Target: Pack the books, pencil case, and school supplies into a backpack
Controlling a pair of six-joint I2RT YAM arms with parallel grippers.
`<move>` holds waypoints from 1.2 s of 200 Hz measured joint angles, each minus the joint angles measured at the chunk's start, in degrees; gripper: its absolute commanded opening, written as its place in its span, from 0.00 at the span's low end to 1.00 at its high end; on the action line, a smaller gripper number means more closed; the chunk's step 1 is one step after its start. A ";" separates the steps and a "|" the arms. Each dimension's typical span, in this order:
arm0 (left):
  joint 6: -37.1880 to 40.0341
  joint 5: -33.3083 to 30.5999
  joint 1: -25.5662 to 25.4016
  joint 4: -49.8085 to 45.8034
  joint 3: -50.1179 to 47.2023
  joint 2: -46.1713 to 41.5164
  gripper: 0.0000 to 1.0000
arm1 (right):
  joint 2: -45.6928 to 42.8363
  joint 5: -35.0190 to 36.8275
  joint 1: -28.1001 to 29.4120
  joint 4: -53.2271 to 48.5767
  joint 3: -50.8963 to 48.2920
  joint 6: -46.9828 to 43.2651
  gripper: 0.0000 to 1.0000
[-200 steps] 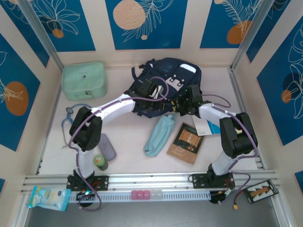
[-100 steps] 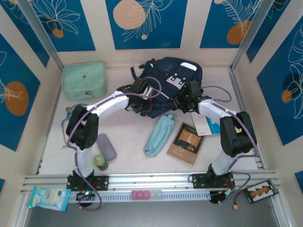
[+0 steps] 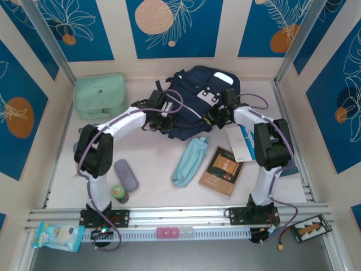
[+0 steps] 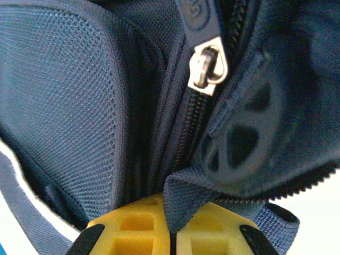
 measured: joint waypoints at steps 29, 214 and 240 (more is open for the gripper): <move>-0.26 0.17 -1.60 1.20 -2.16 -2.62 0.00 | 1.66 -4.46 -2.12 -0.92 1.07 -2.80 0.11; -3.39 -4.35 -3.45 0.50 -21.29 -23.06 0.48 | -3.34 -8.87 0.83 -2.16 1.75 -5.77 0.09; 0.39 -3.32 0.94 1.11 -19.08 -21.33 0.60 | -6.01 -8.13 -0.55 -2.62 0.83 -5.70 0.08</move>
